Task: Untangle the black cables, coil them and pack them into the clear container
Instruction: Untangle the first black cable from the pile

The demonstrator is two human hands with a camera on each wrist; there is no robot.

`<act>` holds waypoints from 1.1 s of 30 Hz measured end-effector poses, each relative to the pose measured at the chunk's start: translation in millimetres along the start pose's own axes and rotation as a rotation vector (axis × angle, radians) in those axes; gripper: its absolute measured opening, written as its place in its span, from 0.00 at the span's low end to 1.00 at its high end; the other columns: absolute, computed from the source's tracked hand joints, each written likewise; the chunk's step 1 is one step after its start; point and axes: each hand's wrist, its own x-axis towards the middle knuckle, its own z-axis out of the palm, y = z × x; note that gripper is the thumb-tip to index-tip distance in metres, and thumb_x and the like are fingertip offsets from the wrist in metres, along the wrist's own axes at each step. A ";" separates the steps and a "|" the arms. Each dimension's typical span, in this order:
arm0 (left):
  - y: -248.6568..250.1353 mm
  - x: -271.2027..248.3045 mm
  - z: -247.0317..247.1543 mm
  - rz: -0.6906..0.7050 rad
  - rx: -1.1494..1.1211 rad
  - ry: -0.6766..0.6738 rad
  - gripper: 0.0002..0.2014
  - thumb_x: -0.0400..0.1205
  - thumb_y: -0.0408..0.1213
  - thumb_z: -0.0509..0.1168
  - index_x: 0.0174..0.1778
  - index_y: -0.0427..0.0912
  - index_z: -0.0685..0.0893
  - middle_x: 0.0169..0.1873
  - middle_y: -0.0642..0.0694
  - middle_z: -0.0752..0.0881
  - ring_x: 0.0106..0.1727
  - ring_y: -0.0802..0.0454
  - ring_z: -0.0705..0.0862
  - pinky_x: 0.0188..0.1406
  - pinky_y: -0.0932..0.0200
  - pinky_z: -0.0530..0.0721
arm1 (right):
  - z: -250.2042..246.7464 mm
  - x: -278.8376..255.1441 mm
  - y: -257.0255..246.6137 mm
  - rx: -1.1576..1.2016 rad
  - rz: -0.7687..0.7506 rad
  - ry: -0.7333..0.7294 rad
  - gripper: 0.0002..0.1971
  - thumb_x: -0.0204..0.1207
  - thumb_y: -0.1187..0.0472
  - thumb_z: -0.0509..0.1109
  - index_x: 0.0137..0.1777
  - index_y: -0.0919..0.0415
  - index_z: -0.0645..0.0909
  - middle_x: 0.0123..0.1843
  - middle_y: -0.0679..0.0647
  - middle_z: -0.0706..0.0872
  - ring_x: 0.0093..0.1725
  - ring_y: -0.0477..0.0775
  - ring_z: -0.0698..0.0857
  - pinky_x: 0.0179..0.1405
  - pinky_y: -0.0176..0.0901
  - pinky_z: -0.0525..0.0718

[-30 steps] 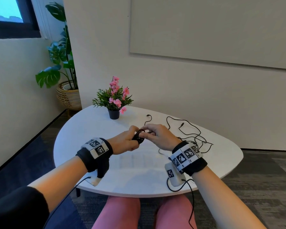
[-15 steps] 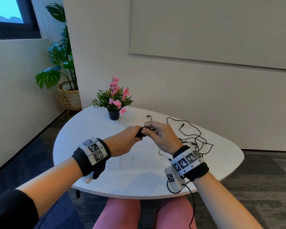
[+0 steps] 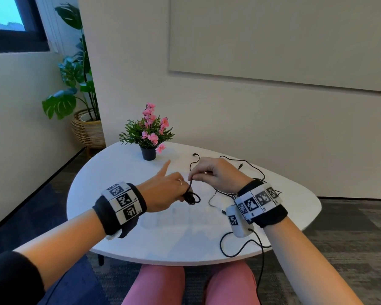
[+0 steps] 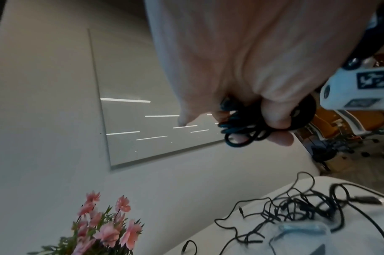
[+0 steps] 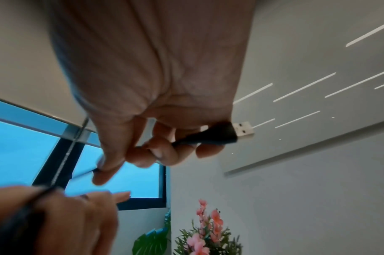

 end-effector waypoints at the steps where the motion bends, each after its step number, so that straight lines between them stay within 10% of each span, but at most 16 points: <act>1: 0.7 0.1 -5.1 -0.012 -0.101 0.025 0.10 0.87 0.38 0.54 0.62 0.48 0.76 0.58 0.52 0.82 0.69 0.54 0.69 0.80 0.39 0.52 | 0.4 1.4 4.4 0.062 0.013 0.064 0.06 0.77 0.57 0.70 0.48 0.51 0.89 0.43 0.51 0.86 0.44 0.51 0.82 0.45 0.44 0.78; 4: 0.4 -3.1 -20.3 -0.116 -0.687 0.240 0.07 0.87 0.35 0.55 0.57 0.45 0.76 0.49 0.48 0.83 0.51 0.53 0.78 0.55 0.58 0.75 | 10.6 3.5 15.1 0.252 0.084 0.252 0.08 0.78 0.58 0.69 0.46 0.58 0.89 0.34 0.38 0.86 0.35 0.41 0.81 0.39 0.35 0.76; 7: 0.5 -2.6 -21.5 -0.214 -0.840 0.375 0.07 0.87 0.33 0.54 0.57 0.45 0.74 0.44 0.53 0.82 0.43 0.63 0.78 0.41 0.73 0.74 | 30.2 4.3 12.6 0.263 0.159 0.283 0.10 0.81 0.58 0.63 0.42 0.52 0.85 0.26 0.41 0.77 0.27 0.42 0.71 0.34 0.41 0.71; 16: -9.1 18.2 -6.4 -0.600 -0.905 0.479 0.12 0.86 0.35 0.56 0.63 0.35 0.72 0.44 0.44 0.81 0.39 0.52 0.77 0.38 0.63 0.71 | 54.8 -8.0 -10.7 -0.241 0.126 -0.002 0.12 0.84 0.65 0.55 0.62 0.65 0.76 0.57 0.61 0.75 0.46 0.66 0.81 0.48 0.56 0.80; 19: -4.6 22.0 -2.3 -0.533 -0.778 0.478 0.11 0.85 0.33 0.59 0.62 0.34 0.78 0.49 0.40 0.85 0.46 0.47 0.80 0.43 0.64 0.71 | 54.8 -12.2 -20.1 -0.385 0.026 0.044 0.05 0.80 0.70 0.63 0.47 0.71 0.79 0.46 0.61 0.73 0.34 0.62 0.76 0.32 0.50 0.75; 23: 6.4 21.0 7.5 -0.297 -0.686 0.402 0.10 0.82 0.29 0.62 0.53 0.37 0.87 0.48 0.41 0.89 0.49 0.44 0.85 0.38 0.74 0.71 | 31.4 -14.3 -37.2 -0.368 0.002 -0.002 0.11 0.79 0.68 0.62 0.59 0.67 0.80 0.34 0.48 0.69 0.40 0.60 0.80 0.36 0.48 0.77; 26: 7.9 14.3 12.2 -0.188 -0.773 0.460 0.10 0.81 0.30 0.65 0.56 0.39 0.87 0.45 0.45 0.88 0.44 0.57 0.82 0.42 0.81 0.72 | 7.2 -15.3 -26.9 -0.420 -0.154 0.149 0.04 0.72 0.63 0.73 0.40 0.64 0.87 0.35 0.54 0.76 0.31 0.58 0.79 0.25 0.48 0.76; 33: 21.6 10.9 16.6 -0.055 -0.855 0.505 0.11 0.81 0.32 0.62 0.56 0.38 0.86 0.43 0.53 0.83 0.43 0.64 0.78 0.48 0.77 0.74 | 6.4 -16.4 16.6 -0.146 -0.117 0.348 0.07 0.69 0.45 0.73 0.42 0.44 0.90 0.38 0.37 0.82 0.42 0.50 0.75 0.41 0.45 0.71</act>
